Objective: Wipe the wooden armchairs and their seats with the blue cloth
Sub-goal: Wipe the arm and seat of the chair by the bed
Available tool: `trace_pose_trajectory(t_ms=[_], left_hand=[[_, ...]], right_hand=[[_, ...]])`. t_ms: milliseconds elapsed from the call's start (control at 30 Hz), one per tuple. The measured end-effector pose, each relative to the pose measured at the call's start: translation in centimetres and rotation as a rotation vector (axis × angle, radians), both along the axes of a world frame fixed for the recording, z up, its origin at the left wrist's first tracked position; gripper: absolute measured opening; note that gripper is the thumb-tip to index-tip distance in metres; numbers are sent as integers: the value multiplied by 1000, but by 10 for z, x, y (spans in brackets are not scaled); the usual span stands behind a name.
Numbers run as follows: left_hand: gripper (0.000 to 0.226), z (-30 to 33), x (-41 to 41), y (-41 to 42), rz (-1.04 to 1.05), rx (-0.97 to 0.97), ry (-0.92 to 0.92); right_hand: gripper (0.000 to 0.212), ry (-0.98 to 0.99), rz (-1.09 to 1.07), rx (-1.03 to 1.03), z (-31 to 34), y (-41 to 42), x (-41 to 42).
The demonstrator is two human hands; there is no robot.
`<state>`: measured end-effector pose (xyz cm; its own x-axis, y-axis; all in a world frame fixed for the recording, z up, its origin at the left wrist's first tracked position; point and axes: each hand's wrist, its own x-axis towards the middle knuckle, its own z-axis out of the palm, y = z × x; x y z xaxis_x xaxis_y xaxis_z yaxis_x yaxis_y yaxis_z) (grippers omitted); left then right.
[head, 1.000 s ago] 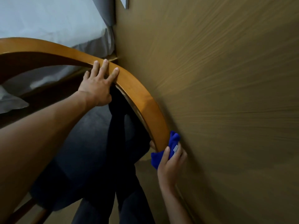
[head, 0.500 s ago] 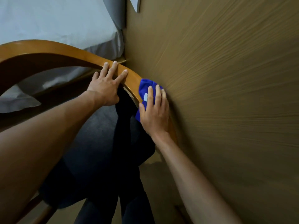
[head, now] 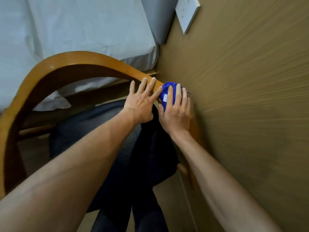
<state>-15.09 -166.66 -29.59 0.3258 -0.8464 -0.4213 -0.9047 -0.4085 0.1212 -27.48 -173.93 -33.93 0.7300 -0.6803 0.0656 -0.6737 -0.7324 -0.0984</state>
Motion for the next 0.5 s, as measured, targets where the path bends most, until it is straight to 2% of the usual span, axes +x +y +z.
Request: trace_pose_trajectory(t_ms=[133, 267, 333, 433, 500], left_hand=[[87, 7, 55, 40, 89, -27, -141], [86, 20, 107, 107, 62, -85, -283], [87, 23, 118, 133, 143, -85, -331], [91, 22, 131, 172, 257, -94, -287], [91, 18, 132, 193, 316, -109, -239]], right_hand=[[61, 0, 88, 43, 0, -18, 36], [59, -6, 71, 52, 11, -5, -26], [59, -3, -9, 47, 17, 11, -67], [53, -51, -163, -26, 10, 28, -72], [47, -108, -126, -84, 5, 24, -36]])
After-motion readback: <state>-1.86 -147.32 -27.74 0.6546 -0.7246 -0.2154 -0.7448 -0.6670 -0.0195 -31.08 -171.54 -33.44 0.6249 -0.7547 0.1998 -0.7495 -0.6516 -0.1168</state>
